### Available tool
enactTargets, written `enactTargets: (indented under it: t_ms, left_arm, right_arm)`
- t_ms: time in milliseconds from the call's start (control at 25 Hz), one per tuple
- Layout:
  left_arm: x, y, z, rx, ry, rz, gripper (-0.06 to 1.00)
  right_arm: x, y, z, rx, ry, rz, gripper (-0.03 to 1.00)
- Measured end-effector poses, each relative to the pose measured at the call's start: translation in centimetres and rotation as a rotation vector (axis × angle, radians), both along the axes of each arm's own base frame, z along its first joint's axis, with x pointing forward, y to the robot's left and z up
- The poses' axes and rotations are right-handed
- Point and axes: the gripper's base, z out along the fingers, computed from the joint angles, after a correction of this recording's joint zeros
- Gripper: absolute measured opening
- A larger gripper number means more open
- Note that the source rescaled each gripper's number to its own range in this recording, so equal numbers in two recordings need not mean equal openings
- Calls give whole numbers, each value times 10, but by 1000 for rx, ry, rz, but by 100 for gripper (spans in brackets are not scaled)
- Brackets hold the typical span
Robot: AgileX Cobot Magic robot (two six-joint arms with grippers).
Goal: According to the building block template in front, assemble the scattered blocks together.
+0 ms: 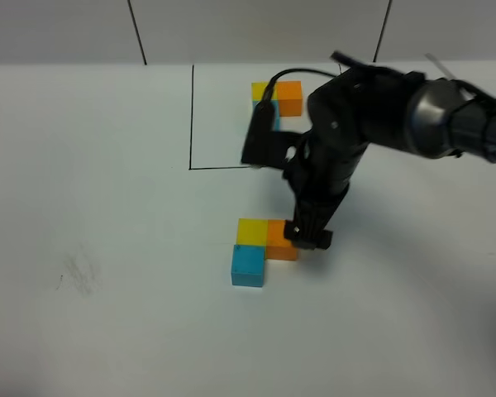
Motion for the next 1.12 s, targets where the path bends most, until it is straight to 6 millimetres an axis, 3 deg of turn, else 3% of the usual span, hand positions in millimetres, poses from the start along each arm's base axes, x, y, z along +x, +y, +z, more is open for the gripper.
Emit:
enactTargets:
  t_ms: [120, 160, 280, 440, 480, 560, 680, 800, 960, 1120]
  left_arm:
    - [0, 0, 0, 0, 0, 0, 66]
    - [0, 0, 0, 0, 0, 0, 66]
    - [0, 0, 0, 0, 0, 0, 66]
    - [0, 0, 0, 0, 0, 0, 66]
    - [0, 0, 0, 0, 0, 0, 66]
    - [0, 0, 0, 0, 0, 0, 66]
    - [0, 0, 0, 0, 0, 0, 66]
    - [0, 0, 0, 0, 0, 0, 66]
    - [0, 0, 0, 0, 0, 0, 66]
    - [0, 0, 0, 0, 0, 0, 66]
  right_arm:
    - [8, -55, 27, 15, -45, -217, 99]
    - [10, -83, 38, 17, -66, -303, 99]
    - [-2, -152, 67, 0, -131, -497, 100]
    - [-46, -233, 111, -59, -220, -715, 100]
    - [-64, -254, 125, -88, -252, -785, 100]
    - [-96, -276, 145, -125, -304, -880, 100]
    - [-144, -283, 166, -122, -406, -976, 100]
    - [-191, -270, 182, -47, -540, -999, 100]
    - [-248, -247, 187, 71, -714, -956, 100]
    - [-293, -237, 177, 148, -786, -994, 99]
